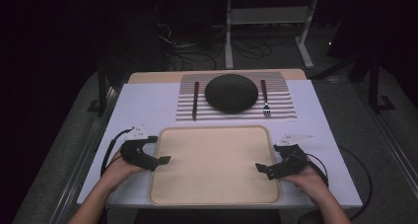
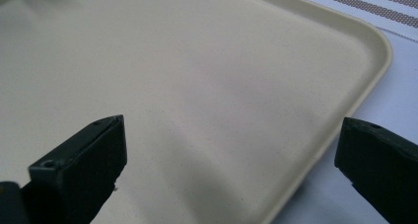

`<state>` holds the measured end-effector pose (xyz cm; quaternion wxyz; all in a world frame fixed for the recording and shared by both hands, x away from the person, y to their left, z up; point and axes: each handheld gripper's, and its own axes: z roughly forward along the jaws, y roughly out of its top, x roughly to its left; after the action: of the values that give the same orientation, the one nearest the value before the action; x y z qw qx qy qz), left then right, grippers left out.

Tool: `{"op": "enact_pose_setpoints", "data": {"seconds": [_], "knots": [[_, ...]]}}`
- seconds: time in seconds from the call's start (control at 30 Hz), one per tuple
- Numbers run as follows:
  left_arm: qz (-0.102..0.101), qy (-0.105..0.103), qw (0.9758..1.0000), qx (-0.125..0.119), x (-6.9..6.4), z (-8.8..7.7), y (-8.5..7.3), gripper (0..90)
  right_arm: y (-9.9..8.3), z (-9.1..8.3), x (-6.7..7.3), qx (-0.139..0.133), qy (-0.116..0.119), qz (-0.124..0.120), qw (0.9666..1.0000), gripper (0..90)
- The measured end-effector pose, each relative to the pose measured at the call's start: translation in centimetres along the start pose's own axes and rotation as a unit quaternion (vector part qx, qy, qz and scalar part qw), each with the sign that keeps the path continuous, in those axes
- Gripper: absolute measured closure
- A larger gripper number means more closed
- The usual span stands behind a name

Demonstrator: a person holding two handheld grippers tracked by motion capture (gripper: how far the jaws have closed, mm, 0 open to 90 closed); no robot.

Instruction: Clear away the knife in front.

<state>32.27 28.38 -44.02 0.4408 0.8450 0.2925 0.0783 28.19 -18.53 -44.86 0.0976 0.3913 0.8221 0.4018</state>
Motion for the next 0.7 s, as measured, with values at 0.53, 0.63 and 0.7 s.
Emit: {"op": "enact_pose_setpoints", "data": {"seconds": [0.53, 0.63, 0.7], "knots": [[0.0, -0.016, 0.9999, 0.0, 0.3, 1.6, 1.5, 16.1, 0.0, 0.0, 0.1, -0.002, 0.004, -0.002, 1.0, 0.0], [0.001, -0.017, 0.9999, -0.001, 0.4, 1.7, 1.8, 20.1, 0.0, 0.0, 0.1, -0.002, 0.005, -0.001, 1.0, 0.0], [0.0, -0.016, 0.9999, -0.002, 0.5, 1.8, 1.9, 22.0, 0.0, 0.0, 0.1, -0.002, 0.005, -0.001, 1.0, 0.0]]}}
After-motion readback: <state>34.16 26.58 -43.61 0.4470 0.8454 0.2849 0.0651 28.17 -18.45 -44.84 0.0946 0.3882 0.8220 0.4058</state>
